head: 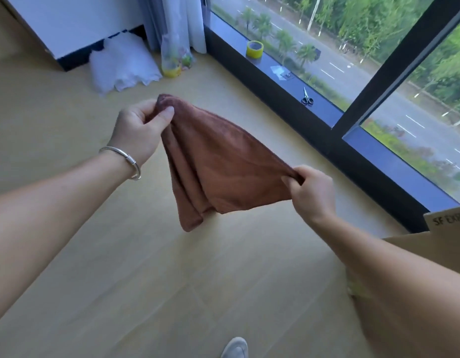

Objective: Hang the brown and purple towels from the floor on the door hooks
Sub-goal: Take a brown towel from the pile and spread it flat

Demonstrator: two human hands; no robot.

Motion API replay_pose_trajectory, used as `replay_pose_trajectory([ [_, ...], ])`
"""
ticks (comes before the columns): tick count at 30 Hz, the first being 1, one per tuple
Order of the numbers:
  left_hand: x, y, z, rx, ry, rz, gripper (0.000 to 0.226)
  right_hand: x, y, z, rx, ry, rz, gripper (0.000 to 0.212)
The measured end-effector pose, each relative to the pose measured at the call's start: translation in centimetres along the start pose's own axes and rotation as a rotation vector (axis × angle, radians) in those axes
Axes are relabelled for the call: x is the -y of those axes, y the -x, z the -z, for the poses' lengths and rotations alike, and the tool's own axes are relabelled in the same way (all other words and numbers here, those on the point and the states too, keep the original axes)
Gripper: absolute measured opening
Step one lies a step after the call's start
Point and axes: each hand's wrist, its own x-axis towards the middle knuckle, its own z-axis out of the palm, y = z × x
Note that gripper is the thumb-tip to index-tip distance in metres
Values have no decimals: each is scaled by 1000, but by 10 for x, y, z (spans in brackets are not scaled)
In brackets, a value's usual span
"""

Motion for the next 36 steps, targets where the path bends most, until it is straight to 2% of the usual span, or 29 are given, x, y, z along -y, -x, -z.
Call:
replay_pose_trajectory([
  [4,17,5,58,-118,-82,41,14,42,-21,8,-72,-36,175,19],
  [8,18,38,96,-111,-154,56,13,74,-21,15,-65,-53,312,19],
  [11,28,93,106,-78,-243,90,11,68,4,25,20,-73,370,10],
  [16,66,216,89,39,-446,173,11,-3,78,39,239,37,500,9],
  [20,96,306,51,124,-489,258,13,-80,139,29,428,77,440,8],
  [22,116,348,34,174,-525,353,6,-117,169,20,496,125,409,7],
  [23,127,370,24,202,-546,397,12,-137,185,17,530,157,400,7],
  [25,147,412,4,271,-601,473,39,-172,214,10,607,225,381,7],
  [26,156,430,-6,305,-624,521,49,-188,226,7,633,254,373,7],
  [28,171,463,-25,364,-629,616,55,-216,250,2,670,290,344,8],
  [33,205,518,-60,403,-592,701,49,-272,295,-15,755,348,257,14],
  [36,233,533,-75,390,-560,694,50,-298,301,-36,746,362,258,23],
])
